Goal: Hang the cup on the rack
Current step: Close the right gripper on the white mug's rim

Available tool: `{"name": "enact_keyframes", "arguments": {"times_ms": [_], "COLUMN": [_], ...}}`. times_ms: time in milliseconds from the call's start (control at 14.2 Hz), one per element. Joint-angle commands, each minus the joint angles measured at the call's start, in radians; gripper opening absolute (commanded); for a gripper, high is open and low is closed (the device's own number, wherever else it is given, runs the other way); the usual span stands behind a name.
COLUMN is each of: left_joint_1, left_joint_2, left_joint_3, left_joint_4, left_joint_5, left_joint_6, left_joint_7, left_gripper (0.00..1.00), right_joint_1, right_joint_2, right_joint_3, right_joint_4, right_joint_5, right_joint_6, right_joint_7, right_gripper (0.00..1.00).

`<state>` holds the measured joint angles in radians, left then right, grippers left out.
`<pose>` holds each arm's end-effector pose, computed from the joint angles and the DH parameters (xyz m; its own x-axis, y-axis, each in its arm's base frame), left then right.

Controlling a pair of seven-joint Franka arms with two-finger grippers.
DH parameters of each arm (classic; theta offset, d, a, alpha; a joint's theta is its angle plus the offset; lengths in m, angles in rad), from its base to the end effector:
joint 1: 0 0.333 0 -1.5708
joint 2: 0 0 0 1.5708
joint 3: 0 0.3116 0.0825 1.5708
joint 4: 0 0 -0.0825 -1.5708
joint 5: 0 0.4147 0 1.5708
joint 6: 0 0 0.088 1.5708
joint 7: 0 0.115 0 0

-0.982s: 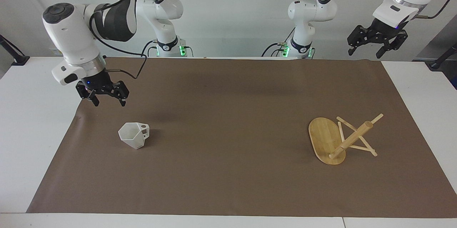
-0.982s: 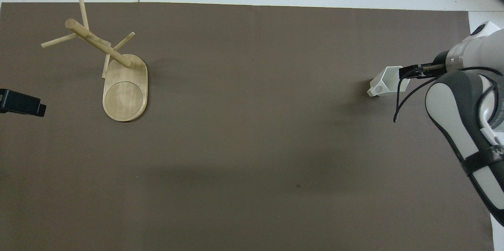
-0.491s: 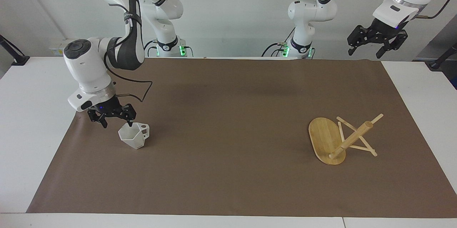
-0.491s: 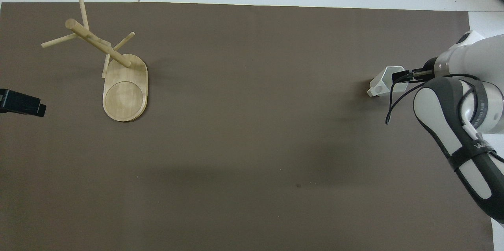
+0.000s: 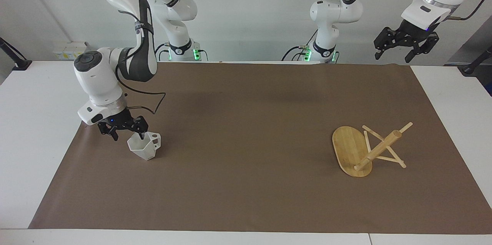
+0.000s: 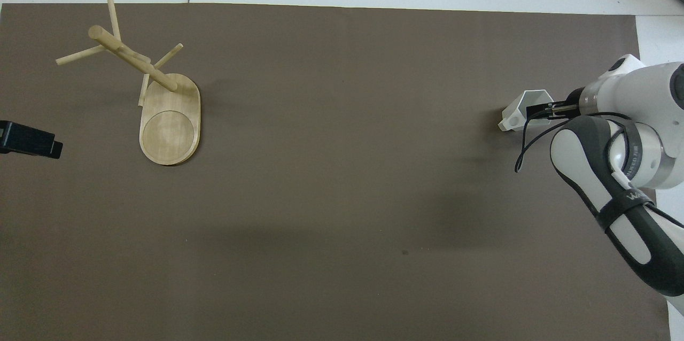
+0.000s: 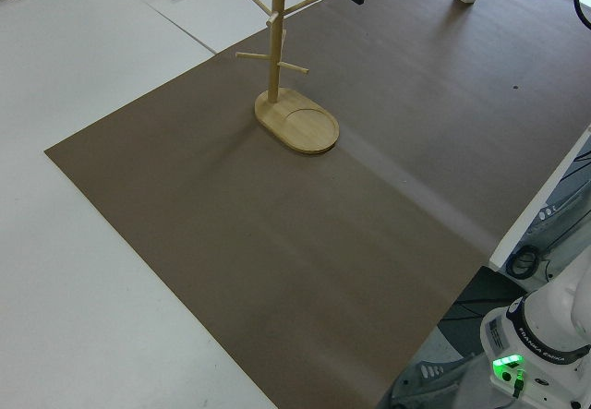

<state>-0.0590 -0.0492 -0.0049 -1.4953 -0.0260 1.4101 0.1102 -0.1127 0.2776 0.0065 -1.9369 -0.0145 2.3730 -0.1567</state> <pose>0.5508 -0.0386 0.6637 0.9836 -0.1772 -0.0329 -0.1763 -0.9839 0.0293 0.6473 -0.0694 0.3275 0.9861 0.0616 0.1543 0.0570 -0.9978 0.0343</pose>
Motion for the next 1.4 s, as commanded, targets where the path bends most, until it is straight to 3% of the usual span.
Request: {"name": "enact_keyframes", "arguments": {"times_ms": [0, 70, 561, 1193, 1333], "left_joint_1": [-0.002, -0.002, -0.002, -0.004, -0.002], "left_joint_2": [-0.021, -0.021, -0.021, -0.021, -0.021], "left_joint_3": [0.003, 0.003, 0.003, 0.003, 0.003], "left_joint_4": [-0.022, -0.020, -0.020, -0.020, -0.022], "left_joint_5": [0.015, 0.015, 0.015, 0.015, 0.015], "left_joint_6": [-0.008, -0.008, -0.008, -0.008, -0.008], "left_joint_7": [0.008, 0.008, 0.008, 0.008, 0.008], "left_gripper": [1.00, 1.00, 1.00, 1.00, 1.00], "right_joint_1": [-0.012, -0.012, -0.012, -0.002, -0.001], "right_joint_2": [0.009, 0.009, 0.015, 0.020, 0.020], "right_joint_3": [0.006, 0.006, 0.007, 0.007, 0.007], "right_joint_4": [-0.011, -0.010, 0.010, 0.024, 0.024], "right_joint_5": [0.011, 0.011, 0.021, 0.021, 0.021], "right_joint_6": [0.029, 0.029, 0.026, 0.026, 0.025], "right_joint_7": [-0.018, -0.018, 0.032, 0.074, 0.095], "right_gripper": [1.00, 1.00, 0.71, 0.00, 0.00]}}
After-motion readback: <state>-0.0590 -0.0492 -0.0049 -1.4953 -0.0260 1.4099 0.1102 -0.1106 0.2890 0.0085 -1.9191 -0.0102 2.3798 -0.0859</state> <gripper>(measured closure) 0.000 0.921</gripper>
